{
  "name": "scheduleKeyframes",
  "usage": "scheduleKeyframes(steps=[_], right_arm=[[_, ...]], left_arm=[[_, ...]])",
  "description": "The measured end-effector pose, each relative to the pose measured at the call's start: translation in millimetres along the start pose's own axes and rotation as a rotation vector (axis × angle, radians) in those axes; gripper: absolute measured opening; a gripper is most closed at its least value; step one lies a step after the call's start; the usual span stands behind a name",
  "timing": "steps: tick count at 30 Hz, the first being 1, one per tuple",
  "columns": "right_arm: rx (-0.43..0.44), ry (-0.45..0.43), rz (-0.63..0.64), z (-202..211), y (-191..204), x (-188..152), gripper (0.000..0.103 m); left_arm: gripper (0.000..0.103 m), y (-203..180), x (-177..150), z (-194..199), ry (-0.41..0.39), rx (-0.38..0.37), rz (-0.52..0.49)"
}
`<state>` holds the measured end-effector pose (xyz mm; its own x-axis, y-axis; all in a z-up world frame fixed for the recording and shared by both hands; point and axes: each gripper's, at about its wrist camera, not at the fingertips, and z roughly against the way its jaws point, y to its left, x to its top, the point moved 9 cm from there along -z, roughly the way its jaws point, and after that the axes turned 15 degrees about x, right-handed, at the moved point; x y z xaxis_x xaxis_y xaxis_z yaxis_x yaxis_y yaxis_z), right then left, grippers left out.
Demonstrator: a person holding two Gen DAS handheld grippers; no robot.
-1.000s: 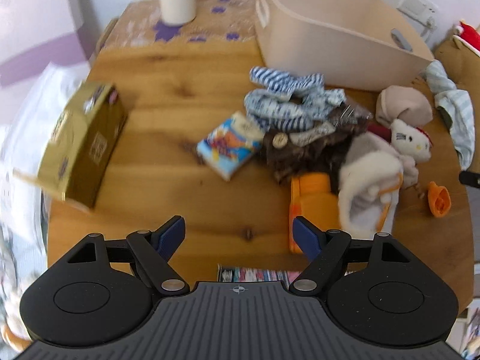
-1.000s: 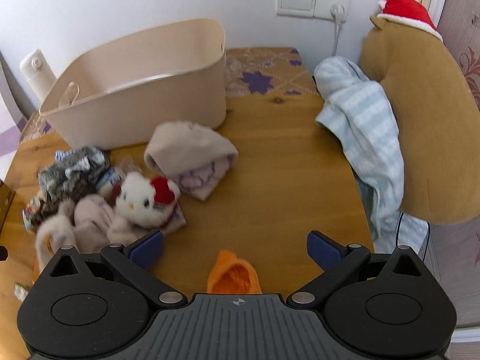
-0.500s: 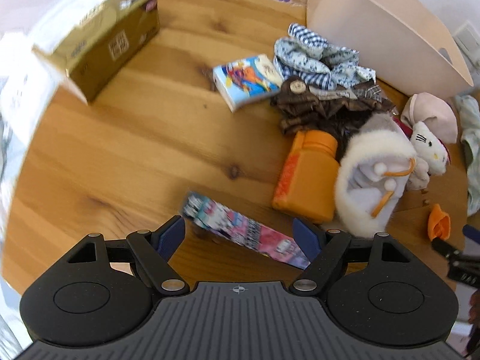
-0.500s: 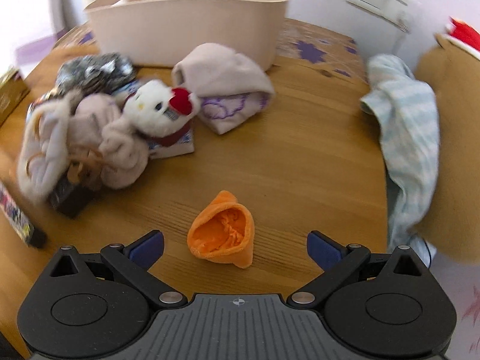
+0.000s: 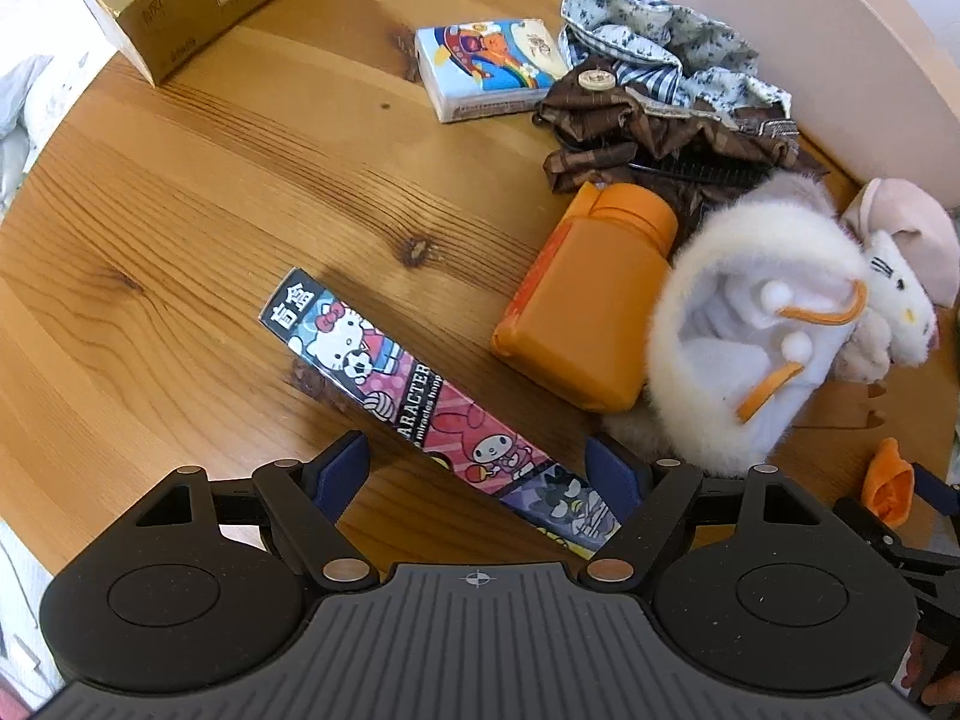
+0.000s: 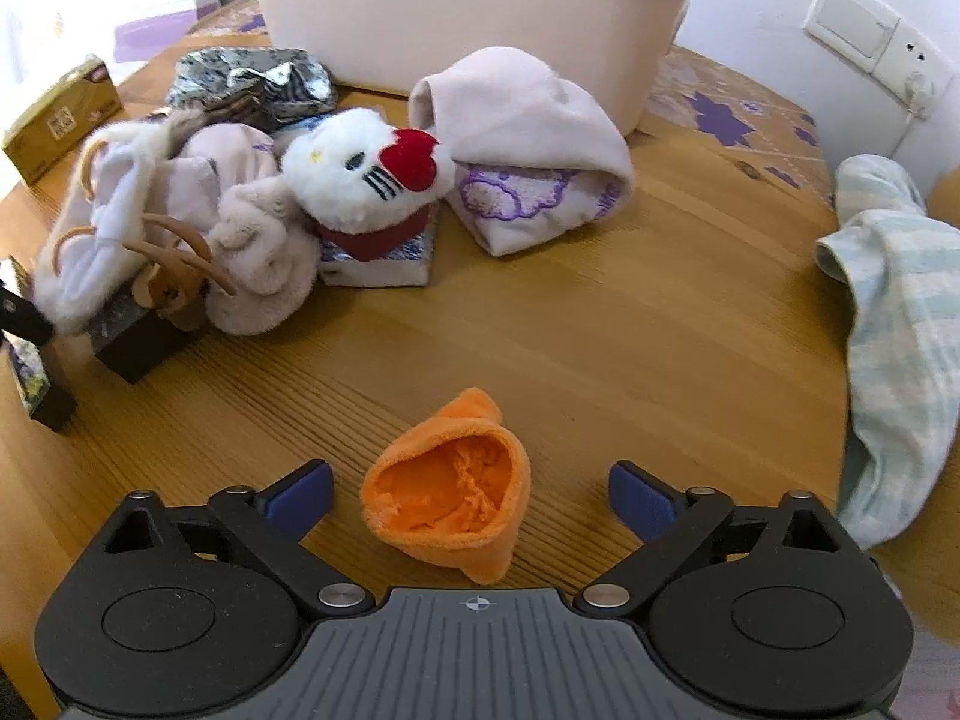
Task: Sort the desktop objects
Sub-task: 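Move both tools back toward the remaining objects on the table, then grasp the Hello Kitty blind-box strip with the left tool while the right tool grasps the orange cup toy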
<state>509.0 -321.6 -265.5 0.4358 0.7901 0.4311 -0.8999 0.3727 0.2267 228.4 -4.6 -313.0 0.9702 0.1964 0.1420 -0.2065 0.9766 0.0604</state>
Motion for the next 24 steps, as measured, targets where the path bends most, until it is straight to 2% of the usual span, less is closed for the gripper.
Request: scheduleKeyframes(steps=[7, 12, 14, 18, 20, 22, 24], right_arm=[[0.025, -0.031, 0.035, 2, 0, 0, 0.081], [0.028, -0.051, 0.035, 8, -1, -3, 0.07], [0.032, -0.053, 0.032, 8, -4, -2, 0.06], [0.035, -0.051, 0.039, 8, -4, -1, 0.048], [0.038, -0.047, 0.046, 7, -6, 2, 0.041], [0.04, -0.044, 0.05, 7, -4, 3, 0.036], [0.041, -0.042, 0.053, 7, -2, 3, 0.033]], left_arm=[[0.077, -11, 2, 1, -0.026, 0.039, -0.029], [0.065, -16, -3, 5, -0.065, 0.102, -0.083], [0.058, -22, -7, 9, -0.07, 0.113, -0.092], [0.043, -12, -9, 14, -0.072, 0.116, -0.075], [0.031, -8, -9, 16, -0.077, 0.117, -0.064], [0.024, -6, -8, 17, -0.082, 0.114, -0.058], [0.023, -5, -10, 19, -0.085, 0.105, -0.059]])
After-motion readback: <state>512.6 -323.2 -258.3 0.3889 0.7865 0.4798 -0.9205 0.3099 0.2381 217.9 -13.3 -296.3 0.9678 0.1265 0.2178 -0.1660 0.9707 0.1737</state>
